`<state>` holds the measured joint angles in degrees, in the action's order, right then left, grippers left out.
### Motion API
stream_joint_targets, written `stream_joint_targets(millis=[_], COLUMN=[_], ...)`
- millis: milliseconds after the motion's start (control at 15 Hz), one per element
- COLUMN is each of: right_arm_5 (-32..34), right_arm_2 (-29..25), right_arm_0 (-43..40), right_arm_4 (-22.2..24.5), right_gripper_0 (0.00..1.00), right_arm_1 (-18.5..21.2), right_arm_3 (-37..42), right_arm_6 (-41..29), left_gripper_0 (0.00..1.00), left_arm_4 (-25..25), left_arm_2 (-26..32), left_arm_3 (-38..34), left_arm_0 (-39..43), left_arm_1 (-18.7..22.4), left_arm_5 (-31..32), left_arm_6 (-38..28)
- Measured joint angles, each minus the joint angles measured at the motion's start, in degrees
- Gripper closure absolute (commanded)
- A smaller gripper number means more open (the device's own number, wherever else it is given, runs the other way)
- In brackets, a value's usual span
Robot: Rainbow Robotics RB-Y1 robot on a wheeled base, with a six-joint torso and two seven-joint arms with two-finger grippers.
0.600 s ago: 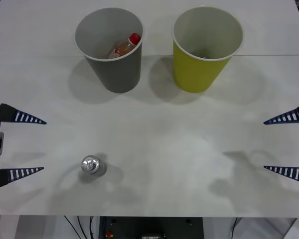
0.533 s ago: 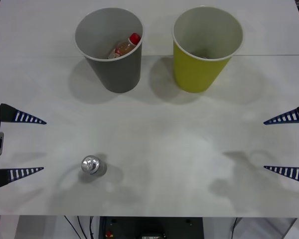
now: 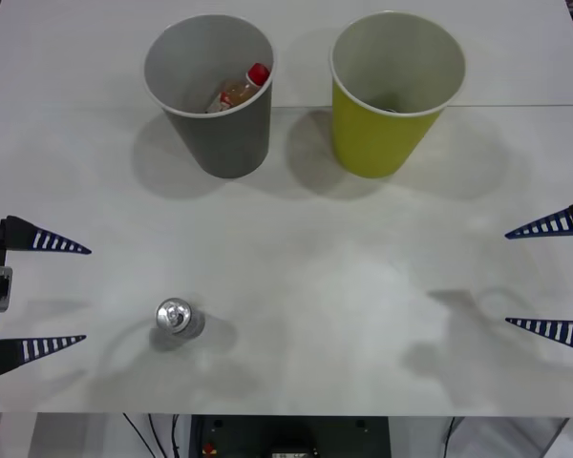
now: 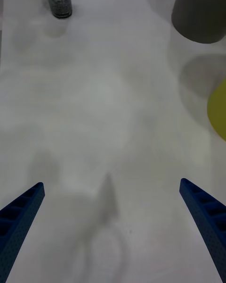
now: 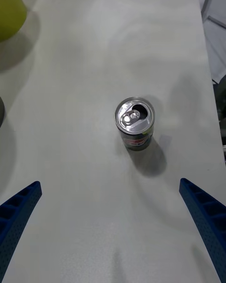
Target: Put the can into the green bin and the plastic bottle into the gray bin
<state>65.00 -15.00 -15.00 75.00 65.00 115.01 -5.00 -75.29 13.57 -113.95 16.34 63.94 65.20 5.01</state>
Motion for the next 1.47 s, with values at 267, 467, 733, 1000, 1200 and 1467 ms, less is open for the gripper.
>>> stream_joint_targets(millis=[267, 467, 733, 1000, 1200, 1467], right_arm_5=[0.0, 0.0, 0.0, 0.0, 0.0, 0.0], right_arm_2=[0.0, 0.0, 0.0, 0.0, 0.0, 0.0], right_arm_0=[0.0, 0.0, 0.0, 0.0, 0.0, 0.0], right_arm_4=[0.0, 0.0, 0.0, 0.0, 0.0, 0.0], right_gripper_0=[0.00, 0.00, 0.00, 0.00, 0.00, 0.00], right_arm_1=[0.0, 0.0, 0.0, 0.0, 0.0, 0.0], right_arm_3=[0.0, 0.0, 0.0, 0.0, 0.0, 0.0], right_arm_6=[0.0, 0.0, 0.0, 0.0, 0.0, 0.0], left_gripper_0=[0.00, 0.00, 0.00, 0.00, 0.00, 0.00], left_arm_4=[2.4, 4.4, 9.4, 14.7, 17.1, 18.0], left_arm_2=[-3.4, -6.3, -12.1, -17.0, -17.9, -18.0], left_arm_3=[4.7, 9.0, 16.8, 25.4, 32.4, 40.5], left_arm_0=[-0.1, -1.2, -4.8, -8.8, -11.5, -14.2], left_arm_1=[-3.4, -5.7, -6.7, -8.9, -12.0, -15.7], left_arm_5=[-1.1, -1.8, -1.7, -0.3, 4.2, 8.8], left_arm_6=[4.5, 9.7, 16.9, 23.8, 26.0, 30.6])
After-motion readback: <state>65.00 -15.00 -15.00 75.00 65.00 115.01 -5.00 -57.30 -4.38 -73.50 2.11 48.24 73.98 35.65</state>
